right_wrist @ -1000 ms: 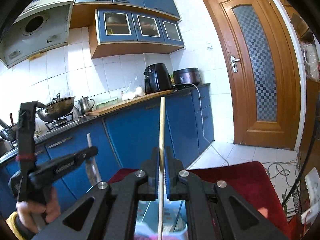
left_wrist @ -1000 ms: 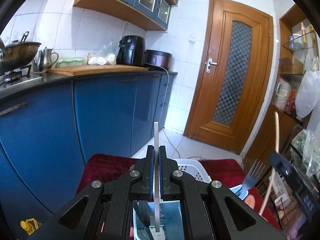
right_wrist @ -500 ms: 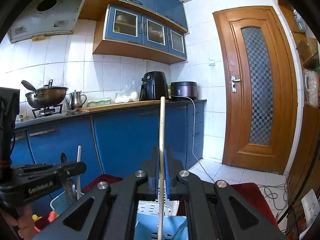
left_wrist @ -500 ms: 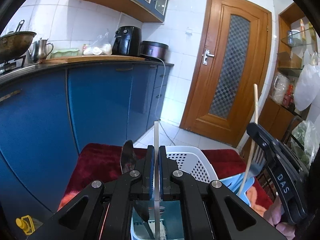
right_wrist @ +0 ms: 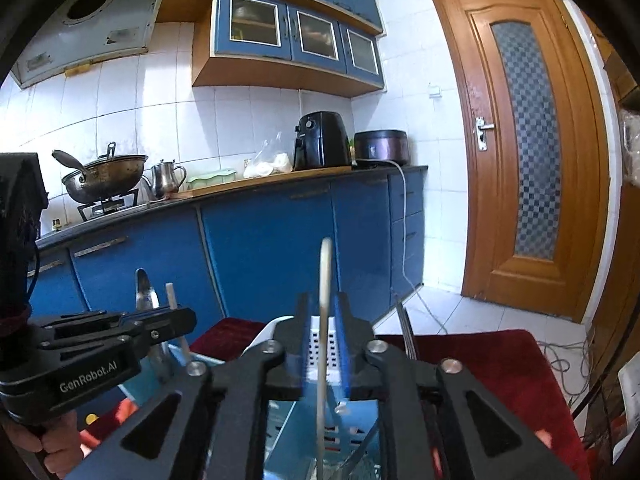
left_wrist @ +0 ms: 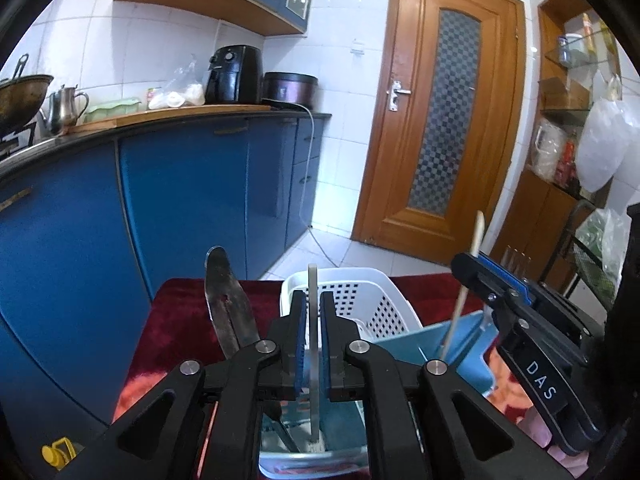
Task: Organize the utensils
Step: 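Lift both held utensils over the caddy, lower them in and open both tools, then withdraw both tools from the caddy toward the remaining utensils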
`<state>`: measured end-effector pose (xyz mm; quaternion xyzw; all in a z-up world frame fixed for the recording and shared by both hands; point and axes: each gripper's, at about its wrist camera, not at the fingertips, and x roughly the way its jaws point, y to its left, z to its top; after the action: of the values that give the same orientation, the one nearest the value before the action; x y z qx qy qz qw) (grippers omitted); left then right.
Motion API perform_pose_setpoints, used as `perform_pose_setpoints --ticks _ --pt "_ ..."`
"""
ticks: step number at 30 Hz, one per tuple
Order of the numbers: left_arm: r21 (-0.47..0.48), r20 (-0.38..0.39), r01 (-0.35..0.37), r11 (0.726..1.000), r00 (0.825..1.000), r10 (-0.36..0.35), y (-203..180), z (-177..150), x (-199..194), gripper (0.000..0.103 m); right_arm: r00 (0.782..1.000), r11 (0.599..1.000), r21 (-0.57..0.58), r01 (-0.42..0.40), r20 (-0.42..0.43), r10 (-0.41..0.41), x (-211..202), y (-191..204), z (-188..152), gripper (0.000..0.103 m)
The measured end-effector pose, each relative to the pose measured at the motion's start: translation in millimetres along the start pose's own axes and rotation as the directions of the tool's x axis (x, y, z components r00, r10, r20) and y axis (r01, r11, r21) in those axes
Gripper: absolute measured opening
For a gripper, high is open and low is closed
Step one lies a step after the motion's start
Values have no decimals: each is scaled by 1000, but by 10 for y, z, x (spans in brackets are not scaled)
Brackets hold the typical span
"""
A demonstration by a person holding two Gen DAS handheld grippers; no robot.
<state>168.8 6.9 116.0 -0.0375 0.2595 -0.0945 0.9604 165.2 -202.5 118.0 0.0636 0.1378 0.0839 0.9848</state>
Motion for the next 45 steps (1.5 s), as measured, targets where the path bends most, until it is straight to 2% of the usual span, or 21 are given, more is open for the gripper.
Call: perform_pose_setpoints --ticks 12,16,18,21,31,37,45 --pt "-21 -23 50 999 998 -50 -21 -11 -338 16 999 998 45 -43 10 42 -480 61 144 25" --pt "-20 -22 63 998 998 -63 -21 -31 -507 18 999 997 62 -45 -20 47 -643 86 157 25" --pt "-13 -22 61 998 998 -61 -37 -58 -602 24 998 996 70 -48 -43 51 -723 99 139 25" --pt "-12 -24 66 998 997 -66 -49 -111 -731 29 994 994 88 -58 -82 66 -853 116 78 25" --pt "-38 -89 83 996 992 -87 -57 -412 -974 30 982 996 86 -32 -182 48 -1139 180 -227 26" --pt "-55 -137 95 994 985 -102 -90 -635 -989 30 969 994 111 -21 -244 48 -1214 139 -494 26" --pt "-91 -216 97 991 970 -115 -84 -950 -824 30 950 985 174 -2 -308 56 -1200 14 -801 28"
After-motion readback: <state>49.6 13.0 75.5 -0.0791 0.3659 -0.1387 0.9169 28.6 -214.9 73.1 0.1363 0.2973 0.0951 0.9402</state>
